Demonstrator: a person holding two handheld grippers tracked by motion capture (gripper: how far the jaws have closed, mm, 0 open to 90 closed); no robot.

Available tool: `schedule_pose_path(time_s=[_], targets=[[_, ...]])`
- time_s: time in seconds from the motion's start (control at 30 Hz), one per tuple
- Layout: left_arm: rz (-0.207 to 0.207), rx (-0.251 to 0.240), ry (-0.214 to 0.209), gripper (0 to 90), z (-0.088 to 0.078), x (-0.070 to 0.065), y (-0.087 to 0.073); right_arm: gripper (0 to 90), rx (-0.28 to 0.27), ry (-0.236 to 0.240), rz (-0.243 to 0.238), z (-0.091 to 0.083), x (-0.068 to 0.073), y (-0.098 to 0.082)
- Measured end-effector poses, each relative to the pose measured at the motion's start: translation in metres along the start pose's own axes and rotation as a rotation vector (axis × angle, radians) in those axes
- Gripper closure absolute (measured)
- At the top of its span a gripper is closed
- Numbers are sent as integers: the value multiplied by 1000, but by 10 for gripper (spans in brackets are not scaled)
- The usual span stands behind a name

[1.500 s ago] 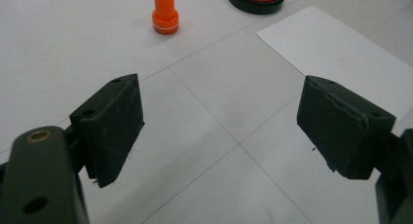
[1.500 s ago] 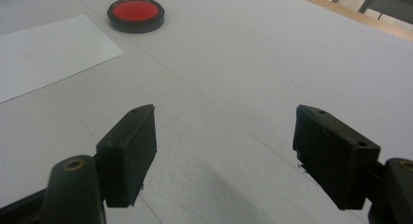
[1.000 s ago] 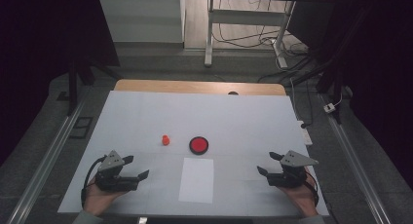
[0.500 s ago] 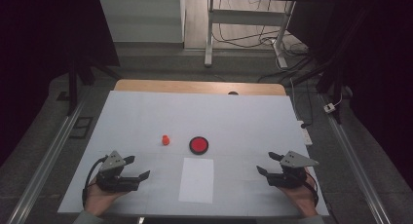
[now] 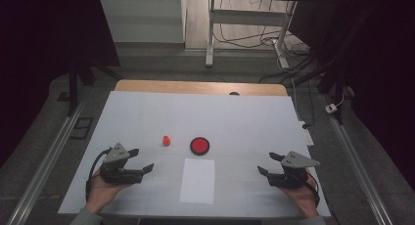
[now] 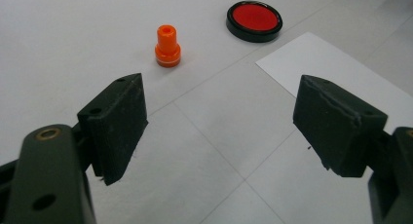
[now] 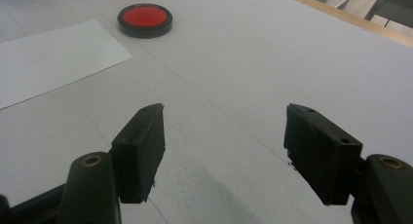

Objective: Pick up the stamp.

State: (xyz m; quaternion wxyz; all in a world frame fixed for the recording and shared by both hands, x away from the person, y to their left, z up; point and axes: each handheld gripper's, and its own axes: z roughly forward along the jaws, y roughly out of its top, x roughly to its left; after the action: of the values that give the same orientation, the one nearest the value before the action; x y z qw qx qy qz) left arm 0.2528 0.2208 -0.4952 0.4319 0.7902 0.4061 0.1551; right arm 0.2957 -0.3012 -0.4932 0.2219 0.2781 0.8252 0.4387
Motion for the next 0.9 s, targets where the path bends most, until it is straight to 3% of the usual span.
schedule_pose_path(time_s=[0.9], targets=[[10, 25, 32, 228, 27, 20, 23, 314, 10, 12, 13, 6, 2, 2]])
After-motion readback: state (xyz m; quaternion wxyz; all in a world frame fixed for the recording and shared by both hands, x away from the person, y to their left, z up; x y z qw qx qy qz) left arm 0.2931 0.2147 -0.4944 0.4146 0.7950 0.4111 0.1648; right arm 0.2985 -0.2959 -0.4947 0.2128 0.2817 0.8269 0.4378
